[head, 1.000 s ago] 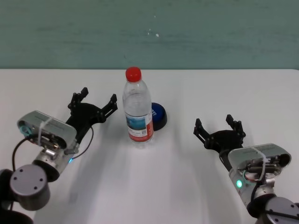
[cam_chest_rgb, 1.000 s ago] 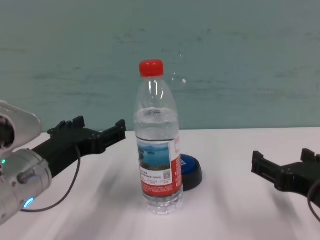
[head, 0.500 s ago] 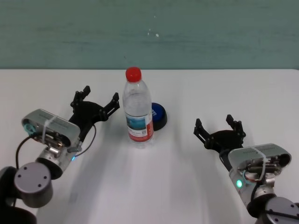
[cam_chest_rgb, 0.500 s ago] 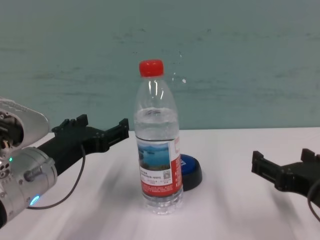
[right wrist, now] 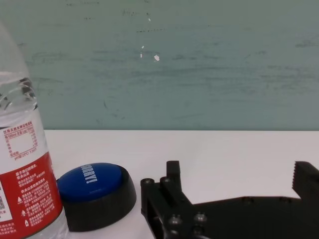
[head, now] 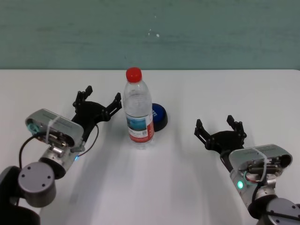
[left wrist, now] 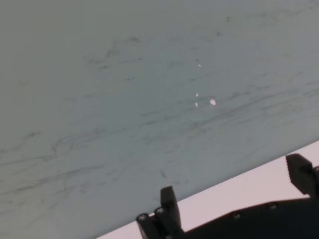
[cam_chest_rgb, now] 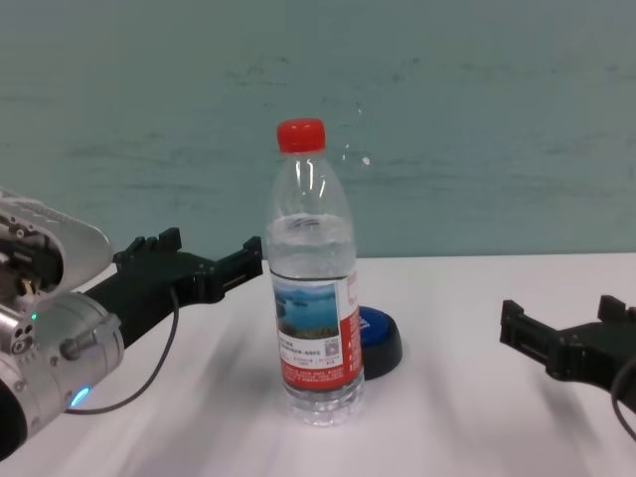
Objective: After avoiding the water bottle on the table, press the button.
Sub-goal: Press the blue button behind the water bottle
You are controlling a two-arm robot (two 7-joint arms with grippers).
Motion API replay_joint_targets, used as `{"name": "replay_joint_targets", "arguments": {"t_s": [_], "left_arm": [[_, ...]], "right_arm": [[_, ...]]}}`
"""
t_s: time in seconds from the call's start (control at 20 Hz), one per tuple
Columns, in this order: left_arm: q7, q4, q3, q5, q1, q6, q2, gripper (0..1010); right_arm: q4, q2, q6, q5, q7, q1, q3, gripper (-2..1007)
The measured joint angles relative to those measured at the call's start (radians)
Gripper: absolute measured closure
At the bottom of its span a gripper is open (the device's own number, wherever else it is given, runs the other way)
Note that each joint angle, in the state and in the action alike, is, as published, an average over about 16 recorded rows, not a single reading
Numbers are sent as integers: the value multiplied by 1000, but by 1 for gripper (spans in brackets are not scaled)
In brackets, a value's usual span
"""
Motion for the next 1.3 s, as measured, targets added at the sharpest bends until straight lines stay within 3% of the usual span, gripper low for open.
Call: {"name": "replay_joint_targets", "arguments": {"t_s": [0.75, 1.3], "left_arm": [[9, 22, 0, 9, -18, 1, -13, 0], [14, 40, -21, 0, -32, 7, -11, 0]], "right_arm": [[0, 0, 0, 0, 0, 0, 0, 1], [0, 0, 0, 0, 0, 0, 0, 1]]}}
